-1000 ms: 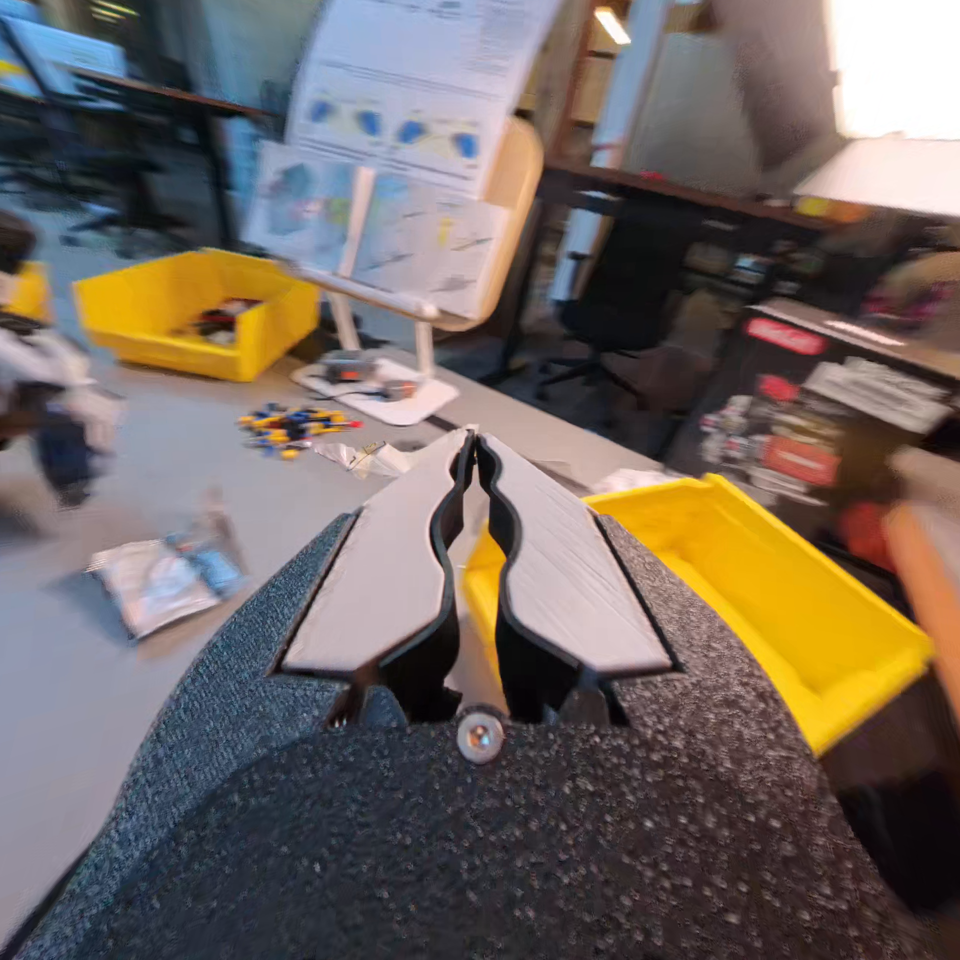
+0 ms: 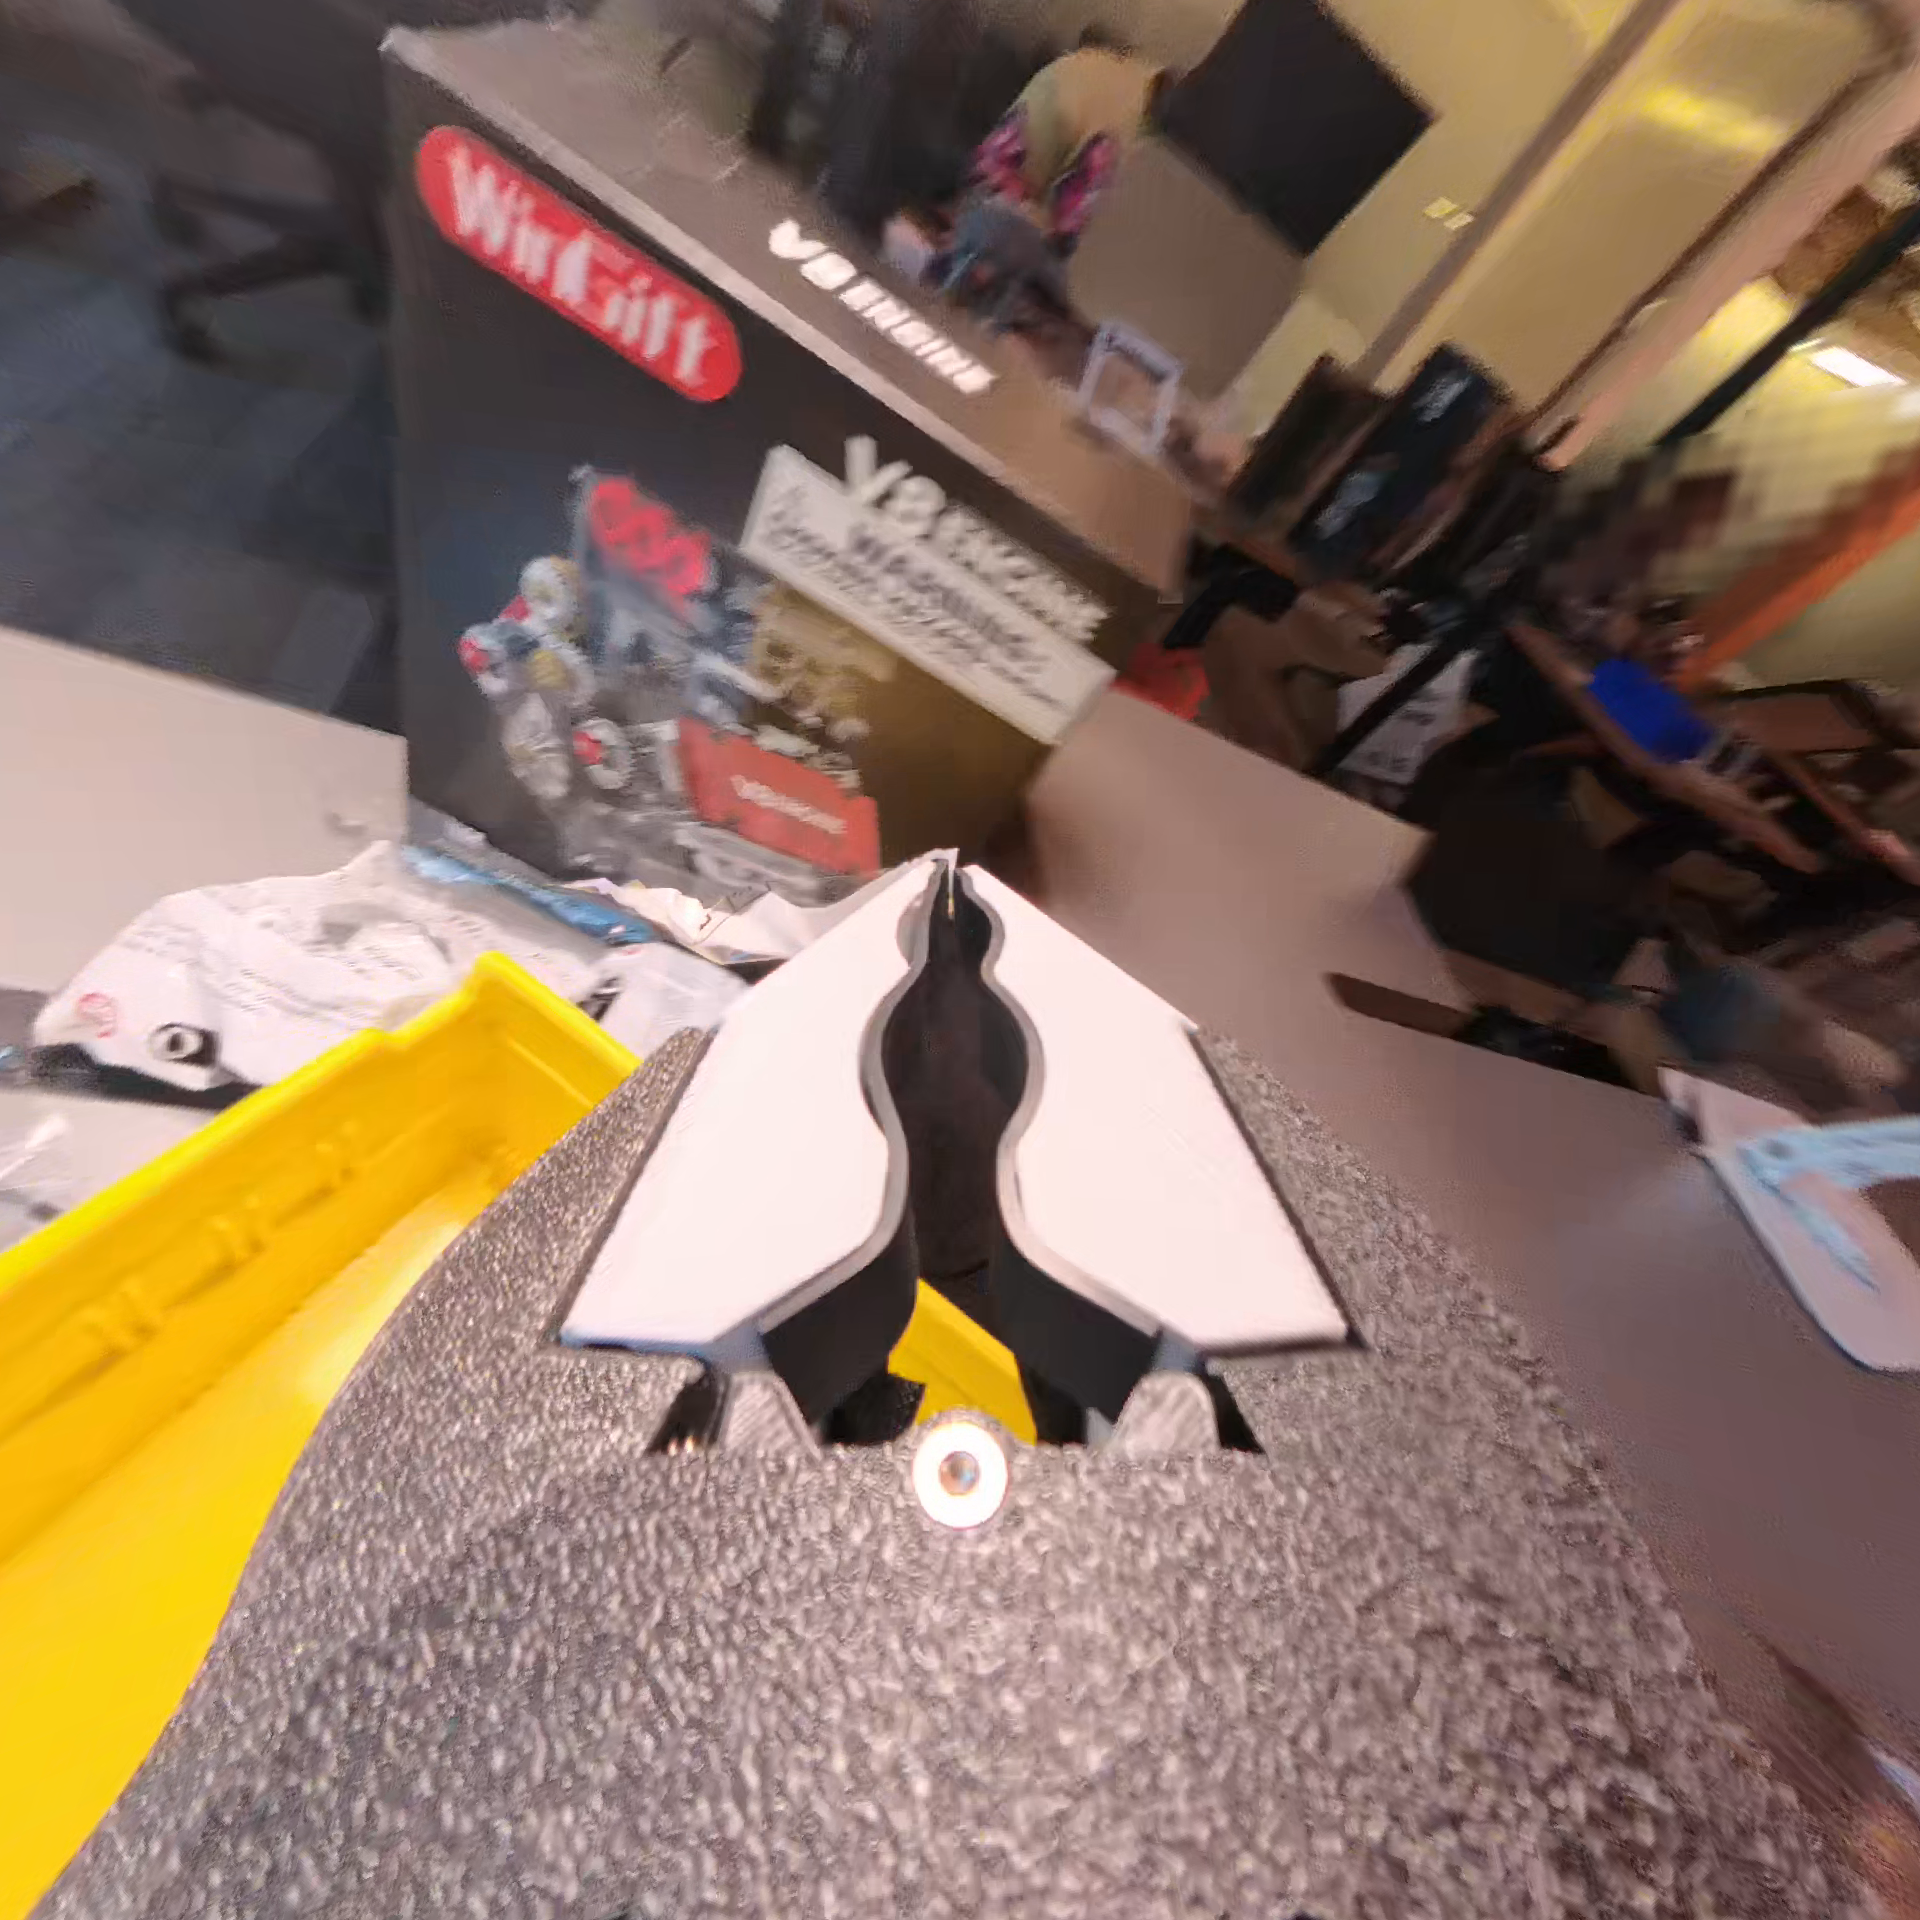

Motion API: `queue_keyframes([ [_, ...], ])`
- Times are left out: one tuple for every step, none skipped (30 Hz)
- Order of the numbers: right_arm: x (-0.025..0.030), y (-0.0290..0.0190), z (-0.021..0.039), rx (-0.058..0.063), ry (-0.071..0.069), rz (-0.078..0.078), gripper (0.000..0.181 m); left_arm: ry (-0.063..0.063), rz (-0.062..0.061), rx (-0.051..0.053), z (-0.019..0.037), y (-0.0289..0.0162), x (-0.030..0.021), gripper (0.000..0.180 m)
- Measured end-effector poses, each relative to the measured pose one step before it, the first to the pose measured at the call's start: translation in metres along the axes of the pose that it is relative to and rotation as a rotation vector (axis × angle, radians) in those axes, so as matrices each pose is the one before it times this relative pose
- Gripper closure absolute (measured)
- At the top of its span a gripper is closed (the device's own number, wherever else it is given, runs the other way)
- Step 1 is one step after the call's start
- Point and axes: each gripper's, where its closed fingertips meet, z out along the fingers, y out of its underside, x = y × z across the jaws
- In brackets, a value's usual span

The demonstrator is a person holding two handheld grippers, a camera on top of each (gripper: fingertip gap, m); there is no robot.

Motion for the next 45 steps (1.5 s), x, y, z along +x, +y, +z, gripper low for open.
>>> queue_keyframes([
  [-0.01883,0.00304,0.01735,-0.0437,-0.0529,-0.0157,0.18,0.0012,0.0042,0.0001,-0.00003,0.00005,0.00019,0.18],
  [-0.01478,0.00041,0.01472,-0.0264,-0.033,-0.0265,0.18,0.0022,0.004,-0.0002,-0.00001,0.00005,0.00028,0.18],
  [-0.01424,-0.00039,0.01218,-0.0214,-0.0366,-0.0283,0.181,0.0019,0.0031,0.0014,-0.00012,0.00001,0.00021,0.18],
  [-0.01384,0.00116,0.01019,-0.0301,-0.0436,-0.0227,0.18,0.0025,-0.0001,0.0029,-0.00007,-0.00001,0.0,0.18],
  [-0.01159,0.00033,0.00767,-0.0204,-0.0371,-0.018,0.178,0.0034,-0.0043,0.0034,-0.00009,-0.00009,0.00003,0.18],
  [-0.00812,-0.00046,0.00493,-0.0129,-0.0243,-0.0104,0.169,0.0029,-0.0061,0.0027,0.00007,-0.00011,-0.00013,0.18],
  [-0.00541,-0.00178,0.00195,-0.003,-0.0162,-0.0007,0.158,0.0016,-0.004,0.0012,0.00006,-0.00012,-0.00003,0.18],
  [-0.00317,-0.00369,-0.00142,0.0103,-0.0103,0.008,0.15,0.0016,-0.0015,-0.0012,0.00019,0.00014,0.00049,0.18],
  [-0.00195,-0.00642,-0.00525,0.0279,-0.0049,0.0119,0.142,0.0019,0.0013,-0.0031,0.00048,0.00031,0.00097,0.18],
  [-0.0034,-0.00966,-0.00902,0.0463,-0.0126,0.0104,0.137,-0.0012,0.0057,-0.0023,0.00076,0.00012,0.00113,0.18],
  [-0.00406,-0.01206,-0.01222,0.0561,-0.0094,0.0082,0.132,-0.0022,0.0072,-0.0034,0.00087,0.00022,0.00124,0.18],
  [-0.00568,-0.01368,-0.01429,0.057,-0.0122,0.0062,0.129,-0.0009,0.0064,-0.0027,0.00114,0.00001,0.00152,0.18],
  [-0.00937,-0.01496,-0.01574,0.0557,-0.0287,0.0076,0.124,-0.0013,0.0065,0.0005,0.00091,-0.00043,0.00148,0.18],
  [-0.01055,-0.01613,-0.01648,0.057,-0.0242,0.0058,0.121,-0.0006,0.0059,0.0036,0.0008,-0.001,0.0014,0.18],
  [-0.01056,-0.01462,-0.01578,0.043,-0.0159,-0.0042,0.119,0.0029,0.0026,0.0033,0.00058,-0.00102,0.00155,0.18],
  [-0.00692,-0.00979,-0.01386,0.0113,0.0086,-0.0103,0.12,0.0031,-0.0014,0.0031,0.00042,-0.00082,0.00131,0.18],
  [-0.00371,-0.00387,-0.01048,-0.0195,0.0209,-0.0169,0.122,0.001,-0.0023,0.004,0.00034,-0.00084,0.00085,0.18],
  [-0.00419,-0.00157,-0.0081,-0.0225,0.0065,-0.0131,0.122,0.0002,-0.0031,0.0034,0.0003,-0.00049,0.00066,0.18],
  [-0.00992,-0.00485,-0.00812,0.0128,-0.0323,-0.0027,0.123,-0.0019,-0.0029,0.0034,0.00034,-0.00044,0.00021,0.18],
  [-0.01511,-0.00666,-0.00871,0.0306,-0.0544,0.0062,0.125,-0.003,-0.001,0.0055,0.00037,-0.00097,0.00036,0.18],
  [-0.02198,-0.00727,-0.00892,0.0363,-0.0761,0.0065,0.126,0.0018,0.0009,0.0097,0.00022,-0.00163,0.00121,0.18],
  [-0.03322,-0.00698,-0.00877,0.0394,-0.1214,0.0,0.128,0.0069,0.0019,0.0155,0.00005,-0.00249,0.00221,0.18],
  [-0.03931,-0.00575,-0.00657,0.0402,-0.1345,0.0073,0.128,0.008,-0.0009,0.0175,-0.00013,-0.00266,0.0022,0.18],
  [-0.04256,-0.00382,-0.00289,0.0435,-0.1348,0.0069,0.127,0.0089,-0.0042,0.0144,-0.00009,-0.0022,0.00219,0.18],
  [-0.04487,0.00004,0.00124,0.0332,-0.1415,0.0093,0.126,0.0068,-0.0048,0.0114,-0.00003,-0.00185,0.0016,0.18],
  [-0.04236,0.00313,0.00554,0.0247,-0.1281,0.0208,0.123,0.0053,-0.0032,0.0087,-0.00002,-0.00151,0.0014,0.18],
  [-0.0391,0.00561,0.00881,0.0227,-0.118,0.0281,0.122,0.0052,-0.0017,0.0063,0.00007,-0.00111,0.00114,0.18],
  [-0.03392,0.00747,0.01114,0.0205,-0.1021,0.0336,0.121,0.0051,-0.0016,0.0053,0.00007,-0.00076,0.00106,0.18],
  [-0.02753,0.00909,0.01252,0.0136,-0.0786,0.0328,0.121,0.0059,-0.0033,0.0052,0.00017,-0.00051,0.0011,0.18],
  [-0.02102,0.00956,0.01322,0.0117,-0.0543,0.0303,0.122,0.0094,-0.0064,0.0066,0.00016,-0.00062,0.00134,0.18],
  [-0.01565,0.00928,0.01321,0.0112,-0.0336,0.0283,0.124,0.0131,-0.0095,0.0081,0.00029,-0.00066,0.00178,0.18],
  [-0.0127,0.00939,0.01295,0.0052,-0.0242,0.0202,0.125,0.0158,-0.0098,0.0102,0.00046,-0.00101,0.00209,0.18],
  [-0.01072,0.01018,0.01225,-0.01,-0.0199,0.0068,0.125,0.0177,-0.0091,0.0114,0.00057,-0.00112,0.00242,0.18],
  [-0.00639,0.00907,0.01061,-0.0151,0.0007,-0.0054,0.13,0.0182,-0.0085,0.0115,0.00061,-0.00107,0.00254,0.18],
  [-0.00249,0.00614,0.00851,-0.0054,0.017,-0.0047,0.143,0.0163,-0.0082,0.0113,0.00058,-0.00104,0.00227,0.18],
  [-0.0038,0.00357,0.00582,0.0013,-0.0021,-0.0024,0.162,0.0134,-0.0081,0.0111,0.00041,-0.00092,0.00186,0.18],
  [-0.00285,-0.00006,0.00339,0.014,-0.0041,0.0046,0.167,0.0056,-0.0082,0.012,-0.00008,-0.00116,0.00047,0.18],
  [0.0009,-0.00046,0.00023,0.0099,0.011,0.0012,0.179,-0.0085,-0.0063,0.0157,-0.00124,-0.00226,-0.00169,0.18],
  [0.0023,-0.00096,-0.00269,0.0041,0.0095,0.0064,0.181,-0.0352,-0.0013,0.0028,-0.00212,-0.00138,-0.00589,0.18],
  [-0.00034,-0.00212,-0.00482,0.0061,-0.0156,0.0256,0.181,-0.0538,0.0085,-0.011,-0.00286,-0.00004,-0.0087,0.18],
  [0.00106,-0.00345,-0.00641,0.0128,-0.0047,0.0286,0.181,-0.032,0.0165,-0.0246,-0.00194,0.00194,-0.00518,0.18],
  [0.0019,-0.00307,-0.00652,0.0094,0.0079,0.0127,0.181,-0.0245,0.0095,-0.0223,-0.00022,0.00225,-0.00298,0.18],
  [0.00042,-0.00099,-0.00524,-0.0022,0.0046,0.0033,0.181,-0.016,0.0109,-0.0167,0.00173,0.0025,-0.00076,0.18],
  [0.00028,0.00153,-0.00382,-0.0147,0.008,-0.0032,0.181,0.0004,0.0049,-0.0121,0.00269,0.00201,0.00164,0.18],
  [0.00106,0.00124,-0.0035,-0.0081,0.0133,0.0019,0.181,0.0002,0.0024,-0.0101,0.00221,0.00129,0.00086,0.18],
])
